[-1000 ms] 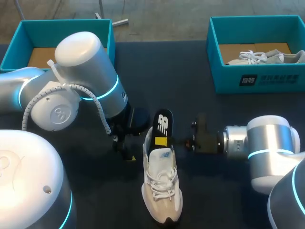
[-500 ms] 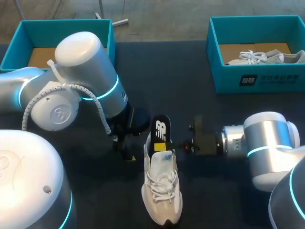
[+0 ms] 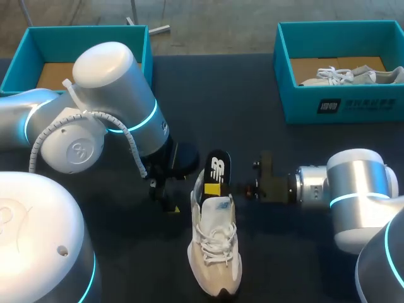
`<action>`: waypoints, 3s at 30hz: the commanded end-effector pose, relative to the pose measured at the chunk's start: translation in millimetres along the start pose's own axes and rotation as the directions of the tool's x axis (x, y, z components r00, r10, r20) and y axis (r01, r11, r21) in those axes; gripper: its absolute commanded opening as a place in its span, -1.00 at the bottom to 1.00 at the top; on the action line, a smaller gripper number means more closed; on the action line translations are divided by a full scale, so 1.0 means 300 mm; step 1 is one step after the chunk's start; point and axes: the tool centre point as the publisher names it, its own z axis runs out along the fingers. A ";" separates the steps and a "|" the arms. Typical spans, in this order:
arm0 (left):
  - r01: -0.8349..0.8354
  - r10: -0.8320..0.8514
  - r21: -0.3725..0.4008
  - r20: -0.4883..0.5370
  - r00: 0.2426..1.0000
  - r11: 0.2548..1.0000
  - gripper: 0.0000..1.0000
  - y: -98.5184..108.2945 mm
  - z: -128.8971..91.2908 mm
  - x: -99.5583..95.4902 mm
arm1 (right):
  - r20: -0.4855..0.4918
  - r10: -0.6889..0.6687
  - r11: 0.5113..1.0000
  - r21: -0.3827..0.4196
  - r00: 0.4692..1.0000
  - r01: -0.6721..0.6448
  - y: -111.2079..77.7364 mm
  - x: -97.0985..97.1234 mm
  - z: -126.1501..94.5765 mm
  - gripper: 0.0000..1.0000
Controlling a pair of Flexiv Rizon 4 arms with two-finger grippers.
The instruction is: Take the shoe out of the shoebox, open the shoe tongue, remove and reinsert the insole, then place the shoe into the shoebox
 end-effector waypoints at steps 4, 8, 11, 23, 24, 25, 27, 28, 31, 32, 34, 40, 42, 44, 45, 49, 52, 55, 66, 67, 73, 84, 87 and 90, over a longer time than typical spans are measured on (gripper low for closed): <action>0.001 -0.001 -0.002 0.002 1.000 1.000 1.00 -0.001 0.002 0.001 | 0.019 -0.025 0.998 -0.066 1.000 0.026 0.019 0.012 -0.009 -0.32; 0.001 -0.001 -0.002 0.002 1.000 1.000 1.00 -0.001 0.002 0.001 | 0.019 -0.027 0.996 -0.088 0.999 0.029 0.033 0.011 -0.015 -0.47; 0.001 -0.001 -0.002 0.002 1.000 1.000 1.00 -0.001 0.002 0.001 | 0.019 -0.011 0.995 -0.101 1.000 0.012 0.036 0.001 -0.016 -1.00; 0.001 -0.001 -0.002 0.002 1.000 1.000 1.00 -0.001 0.002 0.001 | 0.002 0.097 0.995 0.018 0.995 -0.097 -0.041 -0.028 0.008 -1.00; 0.001 -0.001 -0.002 0.002 1.000 1.000 1.00 -0.001 0.002 0.001 | 0.004 0.103 0.994 0.024 0.995 -0.103 -0.048 -0.028 0.008 -1.00; 0.001 -0.001 -0.002 0.002 1.000 1.000 1.00 -0.001 0.002 0.001 | 0.003 0.112 0.993 0.033 0.994 -0.112 -0.055 -0.026 0.007 -1.00; 0.001 -0.001 -0.002 0.002 1.000 1.000 1.00 -0.001 0.002 0.001 | 0.010 0.121 0.992 0.041 0.993 -0.121 -0.066 -0.023 0.005 -1.00; 0.001 -0.001 -0.002 0.002 1.000 1.000 1.00 -0.001 0.002 0.001 | 0.010 0.129 0.991 0.045 0.992 -0.129 -0.074 -0.021 0.003 -1.00; 0.001 -0.001 -0.002 0.002 1.000 1.000 1.00 -0.001 0.002 0.001 | 0.015 0.133 0.990 0.045 0.991 -0.134 -0.086 -0.016 -0.004 -1.00; 0.001 -0.001 -0.002 0.002 1.000 1.000 1.00 -0.001 0.002 0.001 | 0.018 0.135 0.990 0.044 0.991 -0.135 -0.089 -0.014 -0.006 -1.00; 0.001 -0.001 -0.002 0.002 1.000 1.000 1.00 -0.001 0.002 0.001 | 0.020 0.135 0.990 0.043 0.991 -0.136 -0.092 -0.010 -0.010 -1.00; 0.001 -0.001 -0.002 0.002 1.000 1.000 1.00 -0.001 0.002 0.001 | 0.024 0.100 0.995 0.012 0.995 -0.100 -0.086 0.000 -0.013 -0.39; 0.001 -0.001 -0.002 0.002 1.000 1.000 1.00 -0.001 0.002 0.001 | 0.024 0.085 0.996 0.006 0.996 -0.085 -0.079 0.004 -0.012 -0.18; 0.001 -0.001 -0.002 0.002 1.000 1.000 1.00 -0.001 0.002 0.001 | 0.022 0.061 0.998 -0.003 0.998 -0.061 -0.070 0.008 -0.010 -0.15; 0.001 -0.001 -0.002 0.002 1.000 1.000 1.00 -0.001 0.002 0.001 | 0.023 0.051 0.999 -0.006 0.998 -0.051 -0.064 0.012 -0.009 -0.15; 0.001 -0.001 -0.002 0.002 1.000 1.000 1.00 -0.001 0.002 0.001 | 0.021 0.007 1.000 -0.022 1.000 -0.007 -0.039 0.025 -0.008 -0.17; 0.001 -0.001 -0.002 0.002 1.000 1.000 1.00 -0.001 0.002 0.001 | 0.027 -0.014 0.999 -0.038 1.000 0.015 -0.024 0.030 -0.009 -0.21; 0.001 -0.001 -0.002 0.002 1.000 1.000 1.00 -0.001 0.002 0.001 | 0.036 -0.034 0.998 -0.061 0.999 0.036 -0.011 0.030 -0.016 -0.15; 0.001 -0.001 -0.002 0.002 1.000 1.000 1.00 -0.001 0.002 0.001 | 0.071 -0.054 0.993 -0.105 0.996 0.062 0.019 0.020 -0.039 -0.06; 0.001 -0.001 -0.002 0.002 1.000 1.000 1.00 -0.001 0.002 0.001 | 0.081 -0.049 0.993 -0.107 0.996 0.057 0.019 0.018 -0.042 -0.08; 0.001 -0.001 -0.002 0.002 1.000 1.000 1.00 -0.001 0.002 0.001 | 0.116 -0.012 0.993 -0.116 0.993 0.025 0.018 -0.002 -0.046 -1.00; 0.001 -0.001 -0.002 0.002 1.000 1.000 1.00 -0.001 0.002 0.001 | 0.136 0.081 0.994 -0.086 0.987 -0.069 -0.016 -0.024 -0.044 -1.00; 0.001 -0.001 -0.002 0.002 1.000 1.000 1.00 -0.001 0.002 0.001 | 0.136 0.091 0.994 -0.071 0.987 -0.082 -0.037 -0.023 -0.042 -1.00; 0.001 -0.001 -0.002 0.002 1.000 1.000 1.00 -0.001 0.002 0.001 | 0.127 0.101 0.994 -0.048 0.987 -0.096 -0.068 -0.025 -0.040 -1.00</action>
